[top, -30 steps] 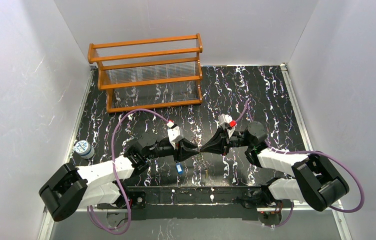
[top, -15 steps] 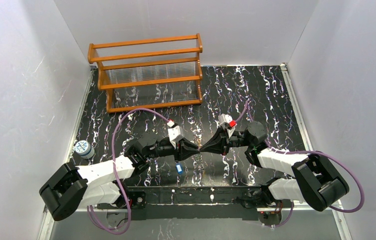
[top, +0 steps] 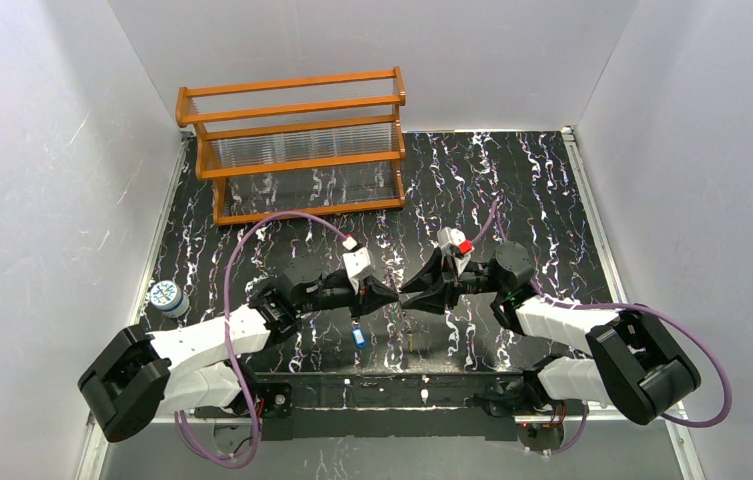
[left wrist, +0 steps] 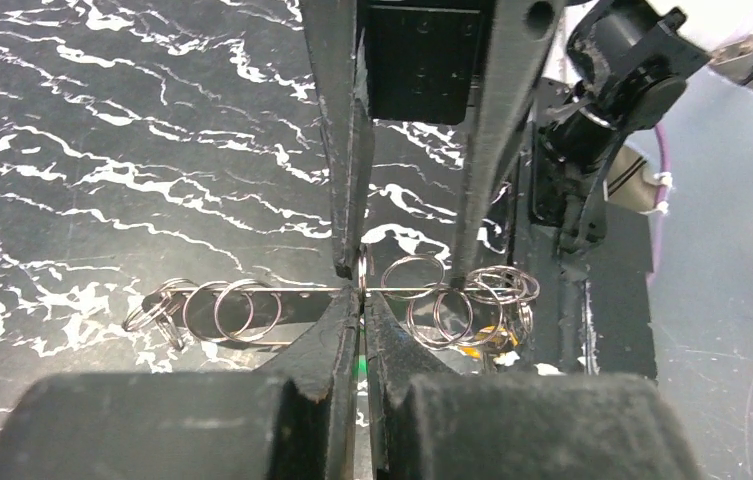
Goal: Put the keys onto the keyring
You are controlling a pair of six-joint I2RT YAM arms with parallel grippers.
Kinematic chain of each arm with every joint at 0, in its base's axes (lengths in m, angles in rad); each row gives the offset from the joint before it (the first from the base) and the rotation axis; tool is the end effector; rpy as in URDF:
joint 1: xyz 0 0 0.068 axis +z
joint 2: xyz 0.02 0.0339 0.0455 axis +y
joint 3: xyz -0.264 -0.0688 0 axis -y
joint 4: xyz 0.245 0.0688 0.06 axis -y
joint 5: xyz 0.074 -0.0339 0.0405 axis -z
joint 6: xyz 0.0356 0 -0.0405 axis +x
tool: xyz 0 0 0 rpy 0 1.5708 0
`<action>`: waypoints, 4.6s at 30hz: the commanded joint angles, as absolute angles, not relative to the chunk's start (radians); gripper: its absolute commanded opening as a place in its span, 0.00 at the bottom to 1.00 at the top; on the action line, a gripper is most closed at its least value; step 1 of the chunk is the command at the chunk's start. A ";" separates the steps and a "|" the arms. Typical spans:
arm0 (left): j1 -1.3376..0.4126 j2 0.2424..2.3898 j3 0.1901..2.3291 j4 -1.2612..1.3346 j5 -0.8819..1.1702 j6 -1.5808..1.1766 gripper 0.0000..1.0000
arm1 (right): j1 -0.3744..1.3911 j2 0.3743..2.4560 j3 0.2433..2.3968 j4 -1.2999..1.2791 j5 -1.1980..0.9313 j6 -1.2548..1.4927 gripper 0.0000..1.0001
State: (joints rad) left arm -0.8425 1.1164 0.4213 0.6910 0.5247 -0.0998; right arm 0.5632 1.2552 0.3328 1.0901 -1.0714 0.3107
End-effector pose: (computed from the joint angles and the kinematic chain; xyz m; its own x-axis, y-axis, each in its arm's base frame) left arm 0.1435 -0.1876 0.2394 -0.1003 -0.0171 -0.9948 0.9742 0.2015 -0.1017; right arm 0.1724 0.1458 0.2206 -0.1675 0.0674 -0.9836 -0.9834 -0.0817 0.1619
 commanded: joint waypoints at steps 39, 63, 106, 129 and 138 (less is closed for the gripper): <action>-0.846 1.115 0.826 -0.161 0.498 0.266 0.00 | 0.676 1.357 0.551 0.767 -1.001 0.052 0.13; -0.845 0.826 0.442 0.366 0.334 0.093 0.35 | 0.675 1.258 0.414 1.088 -0.982 0.224 0.01; -0.846 0.906 0.461 0.209 -0.199 -0.167 0.98 | 0.675 1.333 0.555 0.372 -0.572 -0.085 0.01; -0.692 1.056 0.486 0.112 -0.244 -0.589 0.98 | 0.658 1.387 0.695 0.402 -0.058 0.066 0.94; -0.629 1.091 0.483 0.129 -0.163 -0.611 0.98 | 0.571 1.442 0.860 0.055 0.133 0.395 0.95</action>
